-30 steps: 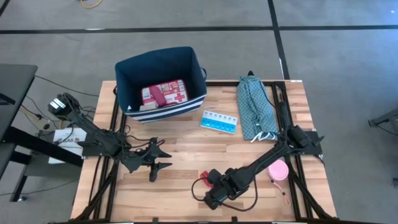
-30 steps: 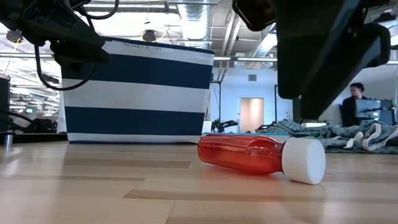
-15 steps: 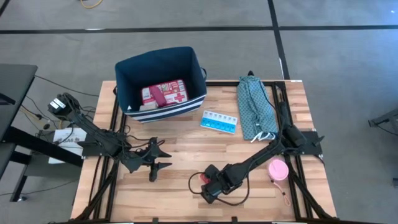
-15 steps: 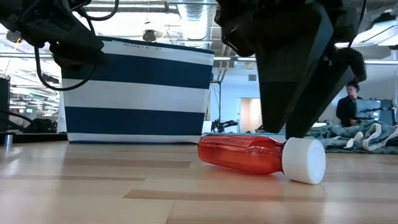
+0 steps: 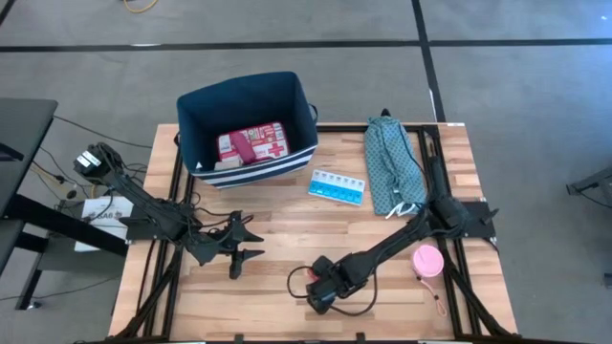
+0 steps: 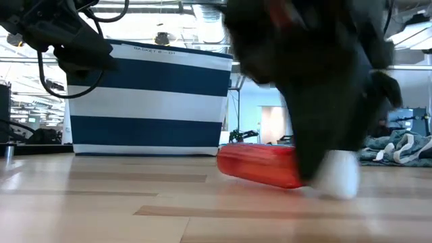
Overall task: Pick & place medical supplies in basket/bin
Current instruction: Put the red medicine bottle into the blue bin
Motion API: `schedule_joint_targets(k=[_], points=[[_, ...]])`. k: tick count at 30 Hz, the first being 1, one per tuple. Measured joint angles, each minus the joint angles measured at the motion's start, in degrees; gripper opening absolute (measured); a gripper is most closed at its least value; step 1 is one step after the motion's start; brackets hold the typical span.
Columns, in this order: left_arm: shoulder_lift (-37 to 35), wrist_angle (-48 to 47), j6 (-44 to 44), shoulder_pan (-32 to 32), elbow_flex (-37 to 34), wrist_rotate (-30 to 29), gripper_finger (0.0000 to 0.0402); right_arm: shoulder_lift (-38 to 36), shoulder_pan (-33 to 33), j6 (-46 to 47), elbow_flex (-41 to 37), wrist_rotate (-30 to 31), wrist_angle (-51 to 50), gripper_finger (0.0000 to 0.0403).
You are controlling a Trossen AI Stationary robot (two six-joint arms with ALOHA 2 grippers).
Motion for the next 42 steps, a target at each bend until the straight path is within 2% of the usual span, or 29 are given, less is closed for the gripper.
schedule_joint_targets(k=[10,22,26,32,37,42], points=[[0.00,-1.19,0.00,-0.02,0.00,-0.01,0.0157,1.45,-0.91,-2.83,0.04,-0.57,-0.19,0.0182],[0.00,-1.14,0.00,0.00,0.00,-0.01,0.0157,1.47,-0.54,-3.41,-0.02,-0.63,1.36,0.0117],[0.00,-1.13,0.00,0.00,0.00,-0.01,0.0157,1.73,-0.06,-6.42,0.41,-0.96,4.98,0.0115],[0.00,-1.12,0.00,0.00,0.00,-0.01,0.0157,1.90,1.40,-15.10,5.97,0.72,11.03,0.0117],[0.00,-0.28,-1.28,0.00,0.02,0.16,0.0157,1.88,1.30,-20.86,13.28,1.81,6.85,0.0115],[0.00,-1.19,-1.63,-0.01,0.02,2.00,0.0157,1.79,0.15,-23.39,24.27,5.10,-10.95,0.0117]])
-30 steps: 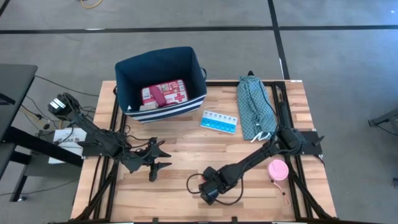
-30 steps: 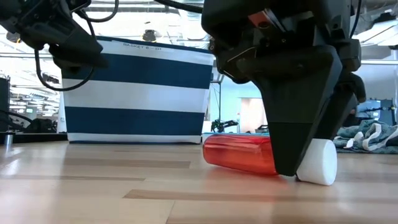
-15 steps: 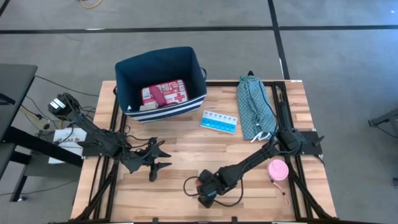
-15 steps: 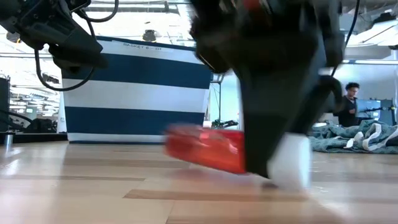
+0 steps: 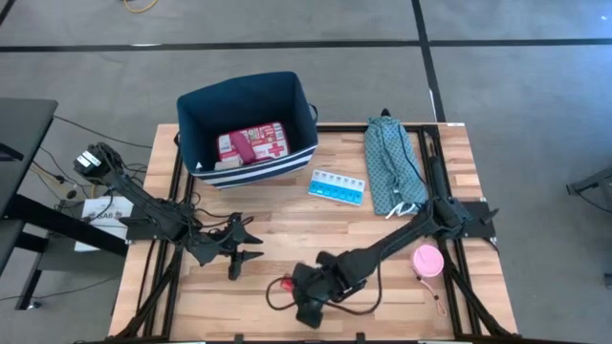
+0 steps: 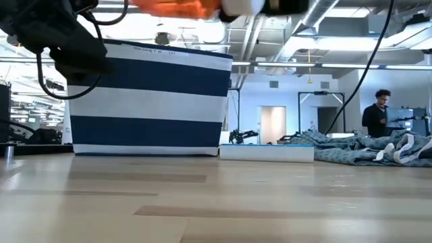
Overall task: Pick & place medical supplies in basket/bin
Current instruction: Put the red medicine bottle into the blue bin
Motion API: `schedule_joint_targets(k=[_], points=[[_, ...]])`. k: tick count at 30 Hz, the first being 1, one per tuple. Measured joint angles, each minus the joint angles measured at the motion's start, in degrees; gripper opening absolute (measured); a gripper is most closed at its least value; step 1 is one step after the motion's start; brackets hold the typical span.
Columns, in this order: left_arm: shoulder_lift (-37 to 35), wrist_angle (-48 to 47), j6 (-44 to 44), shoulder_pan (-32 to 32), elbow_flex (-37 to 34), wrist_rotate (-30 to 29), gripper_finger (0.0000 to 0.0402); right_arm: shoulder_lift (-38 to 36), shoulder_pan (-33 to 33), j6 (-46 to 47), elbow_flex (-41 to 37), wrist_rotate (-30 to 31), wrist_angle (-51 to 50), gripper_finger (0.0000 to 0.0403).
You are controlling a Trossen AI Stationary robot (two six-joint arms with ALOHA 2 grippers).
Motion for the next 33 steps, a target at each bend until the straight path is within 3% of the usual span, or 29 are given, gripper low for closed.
schedule_joint_targets(k=[4,8,12,17,21,24,29,33], points=[[0.00,-0.05,0.30,-0.01,0.00,-0.57,0.0157,-0.02,-1.62,-0.72,9.85,6.32,-16.55,0.0117],[0.00,0.31,-0.07,0.00,0.00,-2.32,0.0157,-0.26,-4.34,-5.41,20.14,20.71,-28.04,0.0118],[0.00,0.34,-0.07,-0.01,0.00,-2.56,0.0157,-4.13,-8.90,-12.98,18.43,36.02,-23.65,0.0118],[0.02,0.32,-0.60,-0.01,0.00,-2.64,0.0157,-6.35,-18.21,-21.49,18.61,42.98,-14.55,0.0119],[0.02,0.18,-0.57,0.02,0.00,-4.00,0.0157,-5.76,-26.78,-30.39,18.53,40.11,-3.73,0.0119],[0.02,0.16,-0.40,0.03,0.00,-3.99,0.0157,-4.32,-32.99,-35.75,18.60,31.80,1.78,0.0119],[0.02,0.14,-0.11,0.03,0.00,-4.07,0.0157,-2.16,-40.51,-32.87,18.41,16.95,4.31,0.0119],[0.02,0.36,2.57,0.03,0.00,-7.15,0.0157,-0.87,-43.68,-34.22,18.52,14.16,4.10,0.0135]])
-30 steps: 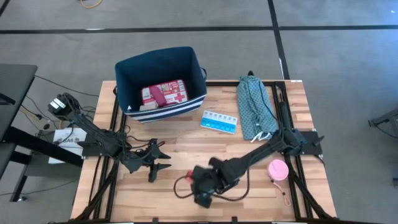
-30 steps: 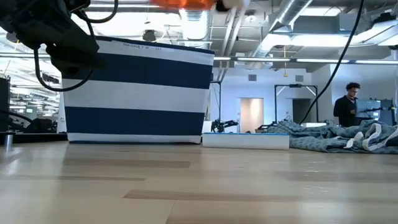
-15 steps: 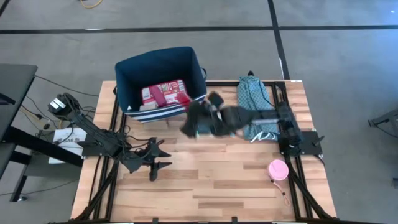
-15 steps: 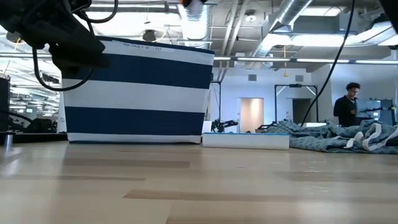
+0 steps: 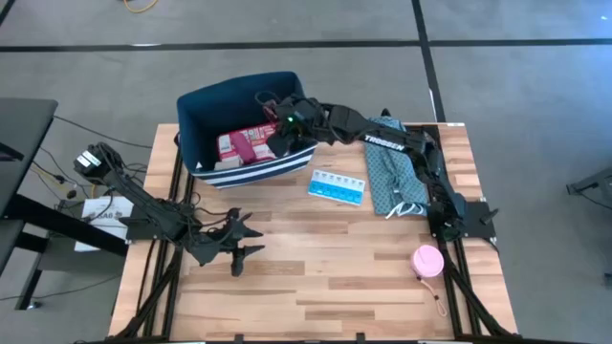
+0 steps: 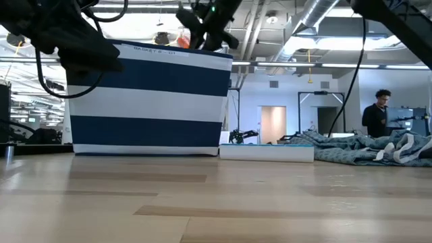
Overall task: Pick & place medical supplies in basket/bin
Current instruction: Put the red medicine bottle into the blue bin, then put the pink water bottle into the blue bin
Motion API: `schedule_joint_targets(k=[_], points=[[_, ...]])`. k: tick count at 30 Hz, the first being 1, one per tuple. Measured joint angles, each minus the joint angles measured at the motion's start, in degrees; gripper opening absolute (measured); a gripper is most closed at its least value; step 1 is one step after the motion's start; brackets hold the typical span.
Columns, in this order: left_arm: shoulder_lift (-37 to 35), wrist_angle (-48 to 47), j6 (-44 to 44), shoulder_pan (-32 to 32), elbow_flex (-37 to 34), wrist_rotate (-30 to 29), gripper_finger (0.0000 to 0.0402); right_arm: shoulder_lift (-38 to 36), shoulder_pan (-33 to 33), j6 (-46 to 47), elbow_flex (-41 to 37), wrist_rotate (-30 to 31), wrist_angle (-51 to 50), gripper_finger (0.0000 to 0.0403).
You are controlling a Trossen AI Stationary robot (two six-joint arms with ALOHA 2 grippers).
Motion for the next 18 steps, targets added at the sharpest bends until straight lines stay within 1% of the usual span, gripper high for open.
schedule_joint_targets(k=[3,10,12,18], points=[[0.00,0.00,0.22,0.00,0.00,-4.32,0.0157,0.20,-1.25,-2.08,-0.12,-0.21,-0.10,0.0160],[0.00,0.02,-0.53,0.04,0.00,-15.67,0.0157,-0.02,-2.10,-2.29,-0.02,-0.24,0.17,0.0217],[0.00,0.02,-1.15,0.07,0.00,-17.12,0.0157,-0.02,-2.42,-2.30,-0.02,-0.30,0.17,0.0226],[0.00,0.00,-1.15,0.04,0.00,-17.28,0.0157,-0.30,-1.53,-5.27,-0.02,-2.49,0.80,0.0231]])
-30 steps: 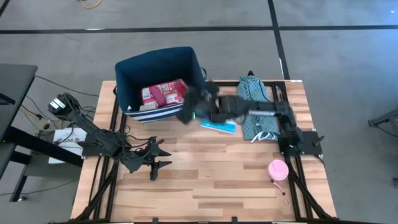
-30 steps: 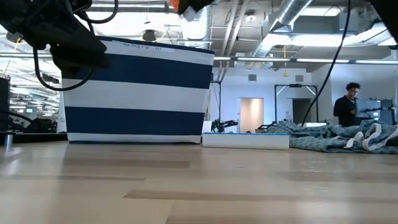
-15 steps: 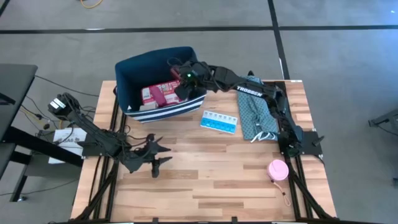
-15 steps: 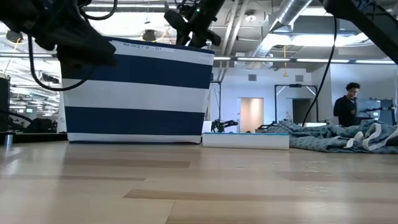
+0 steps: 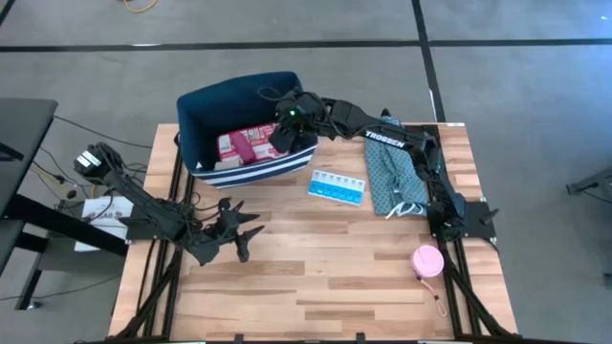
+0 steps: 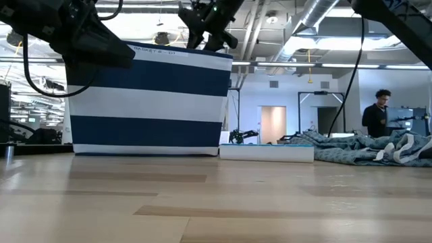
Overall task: Pick & place medical supplies in basket/bin
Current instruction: Put the pink water bottle into the blue bin
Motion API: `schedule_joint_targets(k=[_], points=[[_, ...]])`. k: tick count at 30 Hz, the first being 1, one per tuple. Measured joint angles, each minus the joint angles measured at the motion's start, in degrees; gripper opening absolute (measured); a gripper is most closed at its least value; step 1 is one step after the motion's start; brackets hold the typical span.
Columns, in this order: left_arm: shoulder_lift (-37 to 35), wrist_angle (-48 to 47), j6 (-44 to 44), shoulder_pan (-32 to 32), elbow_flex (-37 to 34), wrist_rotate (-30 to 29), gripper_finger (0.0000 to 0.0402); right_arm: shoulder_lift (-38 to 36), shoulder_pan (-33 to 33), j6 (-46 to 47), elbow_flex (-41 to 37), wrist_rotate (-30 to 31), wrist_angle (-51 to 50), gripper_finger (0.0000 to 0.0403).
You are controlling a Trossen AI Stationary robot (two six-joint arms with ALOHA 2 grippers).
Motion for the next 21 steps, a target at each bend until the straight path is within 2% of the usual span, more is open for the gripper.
schedule_joint_targets(k=[7,16,21], points=[[0.00,-0.02,0.07,0.00,0.00,-0.07,0.0157,-2.04,4.56,-3.83,1.27,0.40,-3.74,0.0222],[0.00,-0.04,0.07,0.00,0.00,-0.40,0.0157,-5.64,12.38,-4.49,1.53,2.98,-7.27,0.0221],[0.00,-0.04,0.09,0.01,0.00,-0.40,0.0157,-8.09,16.80,1.12,1.64,4.30,-14.75,0.0221]])
